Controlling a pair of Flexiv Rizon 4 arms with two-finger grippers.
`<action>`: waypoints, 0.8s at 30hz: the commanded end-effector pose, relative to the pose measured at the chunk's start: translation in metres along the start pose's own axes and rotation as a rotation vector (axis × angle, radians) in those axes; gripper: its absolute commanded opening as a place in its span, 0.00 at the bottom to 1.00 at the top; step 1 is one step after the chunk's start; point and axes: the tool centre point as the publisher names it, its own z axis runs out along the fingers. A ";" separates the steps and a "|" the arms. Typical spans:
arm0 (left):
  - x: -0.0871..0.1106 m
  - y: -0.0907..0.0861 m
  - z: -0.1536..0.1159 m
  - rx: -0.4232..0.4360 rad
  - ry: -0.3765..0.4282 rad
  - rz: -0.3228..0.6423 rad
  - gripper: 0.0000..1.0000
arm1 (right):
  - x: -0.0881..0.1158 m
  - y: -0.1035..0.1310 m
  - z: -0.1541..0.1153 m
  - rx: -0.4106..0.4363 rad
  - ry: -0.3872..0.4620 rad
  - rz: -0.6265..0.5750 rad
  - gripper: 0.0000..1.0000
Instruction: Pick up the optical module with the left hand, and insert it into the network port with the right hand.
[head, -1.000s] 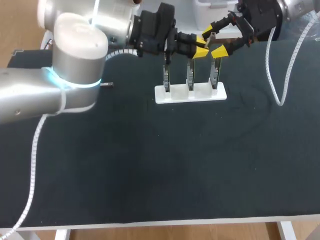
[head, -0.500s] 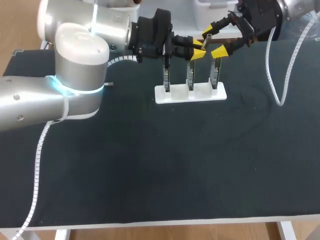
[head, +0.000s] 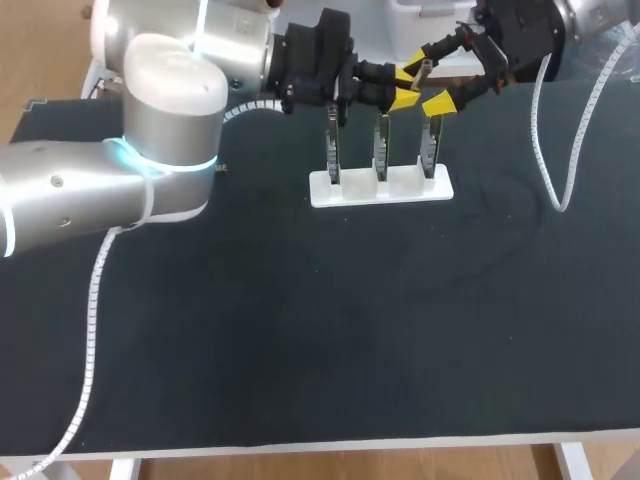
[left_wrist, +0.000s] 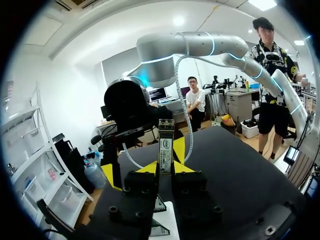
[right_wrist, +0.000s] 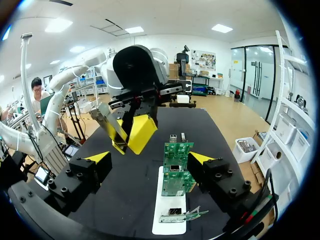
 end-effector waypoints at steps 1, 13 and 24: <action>0.001 0.004 0.001 0.009 0.005 -0.004 0.00 | 0.000 0.001 0.000 0.003 0.001 0.000 1.00; -0.001 -0.002 0.001 0.008 0.000 -0.014 0.00 | 0.000 0.001 0.000 0.003 0.001 0.000 1.00; 0.001 -0.003 0.000 0.004 -0.004 -0.014 0.00 | 0.000 0.001 0.000 0.003 0.001 0.000 1.00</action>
